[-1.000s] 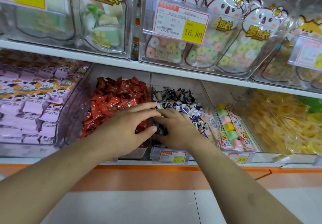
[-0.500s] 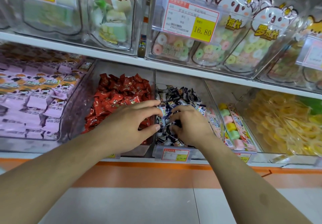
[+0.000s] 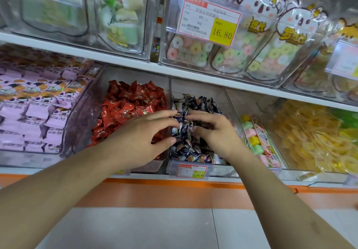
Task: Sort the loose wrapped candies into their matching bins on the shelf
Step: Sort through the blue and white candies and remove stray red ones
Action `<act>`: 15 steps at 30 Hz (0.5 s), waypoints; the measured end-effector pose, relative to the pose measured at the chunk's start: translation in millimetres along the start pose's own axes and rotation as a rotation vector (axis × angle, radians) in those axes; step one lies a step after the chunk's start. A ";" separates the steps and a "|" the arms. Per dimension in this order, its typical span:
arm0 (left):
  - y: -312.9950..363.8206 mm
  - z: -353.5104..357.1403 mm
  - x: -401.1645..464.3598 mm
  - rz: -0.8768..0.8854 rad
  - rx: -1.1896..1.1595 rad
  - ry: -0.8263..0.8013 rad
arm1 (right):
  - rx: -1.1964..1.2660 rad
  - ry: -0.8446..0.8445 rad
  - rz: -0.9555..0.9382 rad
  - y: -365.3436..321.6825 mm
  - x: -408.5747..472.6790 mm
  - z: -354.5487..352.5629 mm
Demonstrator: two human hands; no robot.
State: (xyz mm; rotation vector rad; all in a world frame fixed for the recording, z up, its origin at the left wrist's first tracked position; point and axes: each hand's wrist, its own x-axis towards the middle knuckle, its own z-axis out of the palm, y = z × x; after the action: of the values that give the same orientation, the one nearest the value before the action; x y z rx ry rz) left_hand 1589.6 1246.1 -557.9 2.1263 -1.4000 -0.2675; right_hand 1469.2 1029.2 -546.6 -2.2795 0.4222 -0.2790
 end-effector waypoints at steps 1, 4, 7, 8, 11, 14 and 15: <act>0.0 0.4 0.2 -0.002 -0.002 -0.002 | -0.016 0.051 -0.023 -2.6 -4.2 -5.6; 1.1 1.8 0.9 0.005 0.028 0.009 | -0.244 0.215 -0.056 -6.1 -19.3 -25.8; 6.2 3.6 1.1 0.018 0.146 0.035 | -0.564 0.315 0.022 4.3 -31.0 -44.4; 10.2 4.4 2.1 0.026 0.190 0.045 | -0.585 0.322 0.095 10.5 -35.0 -48.2; 32.3 8.9 11.5 0.090 0.269 0.055 | -0.484 0.278 0.272 20.6 -51.9 -53.0; 62.5 22.9 37.0 0.203 0.279 -0.017 | -0.359 0.273 0.298 31.6 -65.1 -55.2; 71.8 29.4 49.4 0.227 0.266 -0.060 | -0.308 0.294 0.300 35.1 -67.5 -55.3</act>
State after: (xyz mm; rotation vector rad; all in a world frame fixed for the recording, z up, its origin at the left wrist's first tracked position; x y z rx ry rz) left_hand 1541.6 1171.2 -534.6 2.1535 -1.7796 -0.0581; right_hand 1381.5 995.9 -540.3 -2.4339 1.0088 -0.4209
